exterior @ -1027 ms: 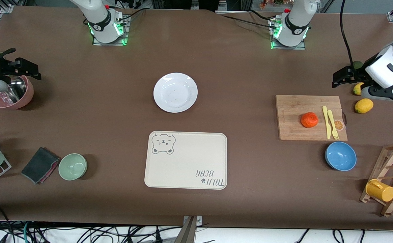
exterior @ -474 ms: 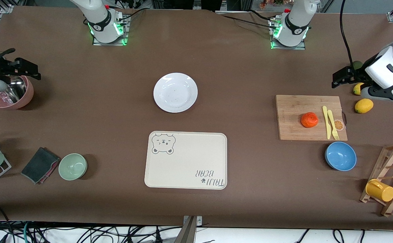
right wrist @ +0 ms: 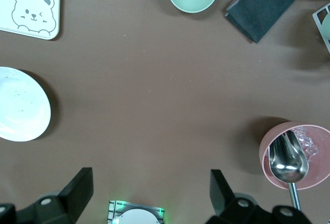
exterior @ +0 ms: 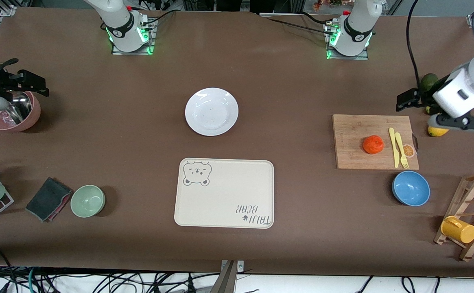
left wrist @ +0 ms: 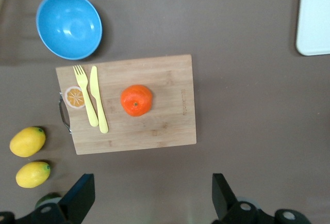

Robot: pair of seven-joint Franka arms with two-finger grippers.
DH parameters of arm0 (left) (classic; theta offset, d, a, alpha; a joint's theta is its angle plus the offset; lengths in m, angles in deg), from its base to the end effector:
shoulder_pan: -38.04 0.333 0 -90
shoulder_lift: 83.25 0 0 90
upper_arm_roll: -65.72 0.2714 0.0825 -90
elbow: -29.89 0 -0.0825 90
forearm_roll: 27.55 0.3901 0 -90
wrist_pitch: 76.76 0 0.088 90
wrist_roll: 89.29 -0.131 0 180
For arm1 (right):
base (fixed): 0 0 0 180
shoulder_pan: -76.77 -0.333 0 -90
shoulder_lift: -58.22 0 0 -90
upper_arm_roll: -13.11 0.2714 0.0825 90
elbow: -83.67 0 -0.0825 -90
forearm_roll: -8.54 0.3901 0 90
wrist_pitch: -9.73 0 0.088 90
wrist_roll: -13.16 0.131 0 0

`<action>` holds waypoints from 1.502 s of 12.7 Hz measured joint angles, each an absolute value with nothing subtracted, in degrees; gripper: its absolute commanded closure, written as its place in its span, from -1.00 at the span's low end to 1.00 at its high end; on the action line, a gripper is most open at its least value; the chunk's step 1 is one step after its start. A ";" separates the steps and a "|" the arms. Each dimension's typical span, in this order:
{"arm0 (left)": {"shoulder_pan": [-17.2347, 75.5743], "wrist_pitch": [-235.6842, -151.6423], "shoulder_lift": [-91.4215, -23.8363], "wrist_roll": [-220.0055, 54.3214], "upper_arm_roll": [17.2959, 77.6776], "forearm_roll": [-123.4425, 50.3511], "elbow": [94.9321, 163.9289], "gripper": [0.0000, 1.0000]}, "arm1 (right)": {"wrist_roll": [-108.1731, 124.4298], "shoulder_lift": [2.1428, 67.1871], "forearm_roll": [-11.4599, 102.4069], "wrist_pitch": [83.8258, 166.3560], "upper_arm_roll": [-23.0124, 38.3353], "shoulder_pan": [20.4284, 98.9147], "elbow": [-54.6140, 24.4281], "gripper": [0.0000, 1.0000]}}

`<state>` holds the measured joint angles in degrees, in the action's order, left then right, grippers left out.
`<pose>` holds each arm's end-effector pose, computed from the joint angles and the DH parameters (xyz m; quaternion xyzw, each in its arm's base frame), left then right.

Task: Place orange and plate with both arms
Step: 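Reach the left gripper down to the orange on the cutting board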

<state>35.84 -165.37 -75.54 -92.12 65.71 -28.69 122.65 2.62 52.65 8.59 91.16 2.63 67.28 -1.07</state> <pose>0.5754 -0.0249 0.4549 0.9937 -0.0429 -0.1033 0.0105 0.5654 -0.0056 0.5334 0.9936 0.0828 -0.0771 0.0007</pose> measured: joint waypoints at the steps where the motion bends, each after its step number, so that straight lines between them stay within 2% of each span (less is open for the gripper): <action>1: 35.91 -166.00 -72.24 -92.12 65.86 -28.48 122.51 -1.00 | 2.62 52.63 8.59 91.16 2.60 67.29 -1.07 -1.00; 3: 36.43 -171.84 -65.24 -92.10 66.09 -27.76 122.56 -1.00 | 2.62 52.60 8.59 91.16 2.57 67.31 -1.07 -1.00; 5: 37.78 -181.76 -60.59 -92.10 66.24 -27.66 125.31 -1.00 | 2.62 52.58 8.59 91.16 2.56 67.34 -1.07 -1.00; 10: 38.95 -199.04 -59.69 -92.13 66.25 -27.65 136.67 -1.00 | 2.62 52.58 8.59 91.16 2.56 67.38 -1.07 -1.00; 14: 38.96 -206.64 -59.77 -92.17 66.25 -27.26 143.89 -1.00 | 2.62 52.58 8.59 91.16 2.56 67.39 -1.07 -1.00; 19: 40.25 -208.04 -59.46 -92.15 66.29 -22.95 146.93 -1.00 | 2.62 52.58 8.59 91.16 2.54 67.43 -1.07 -1.00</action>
